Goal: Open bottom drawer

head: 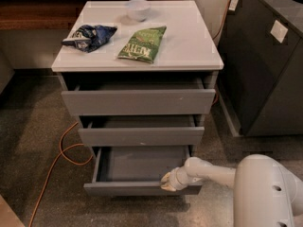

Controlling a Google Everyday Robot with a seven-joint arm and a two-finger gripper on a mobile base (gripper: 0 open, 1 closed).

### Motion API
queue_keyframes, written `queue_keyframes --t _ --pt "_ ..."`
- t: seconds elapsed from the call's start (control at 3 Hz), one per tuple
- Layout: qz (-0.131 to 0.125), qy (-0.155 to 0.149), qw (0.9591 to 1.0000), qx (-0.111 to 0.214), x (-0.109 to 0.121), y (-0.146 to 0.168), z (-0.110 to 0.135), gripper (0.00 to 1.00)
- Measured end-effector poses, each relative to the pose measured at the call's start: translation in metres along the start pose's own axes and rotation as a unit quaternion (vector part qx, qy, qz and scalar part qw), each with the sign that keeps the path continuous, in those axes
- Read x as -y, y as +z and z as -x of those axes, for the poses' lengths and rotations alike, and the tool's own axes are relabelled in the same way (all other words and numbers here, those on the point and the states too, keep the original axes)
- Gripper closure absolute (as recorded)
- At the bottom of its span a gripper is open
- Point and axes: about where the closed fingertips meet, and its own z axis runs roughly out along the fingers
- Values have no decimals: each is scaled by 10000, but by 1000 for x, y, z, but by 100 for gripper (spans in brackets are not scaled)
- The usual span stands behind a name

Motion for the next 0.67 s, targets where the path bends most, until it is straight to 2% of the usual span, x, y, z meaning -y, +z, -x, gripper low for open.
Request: queue_keyframes --t 0.33,0.67 --pt "39 45 10000 6 -2 -1 2 12" --pt "259 296 9992 38 -14 -6 14 0"
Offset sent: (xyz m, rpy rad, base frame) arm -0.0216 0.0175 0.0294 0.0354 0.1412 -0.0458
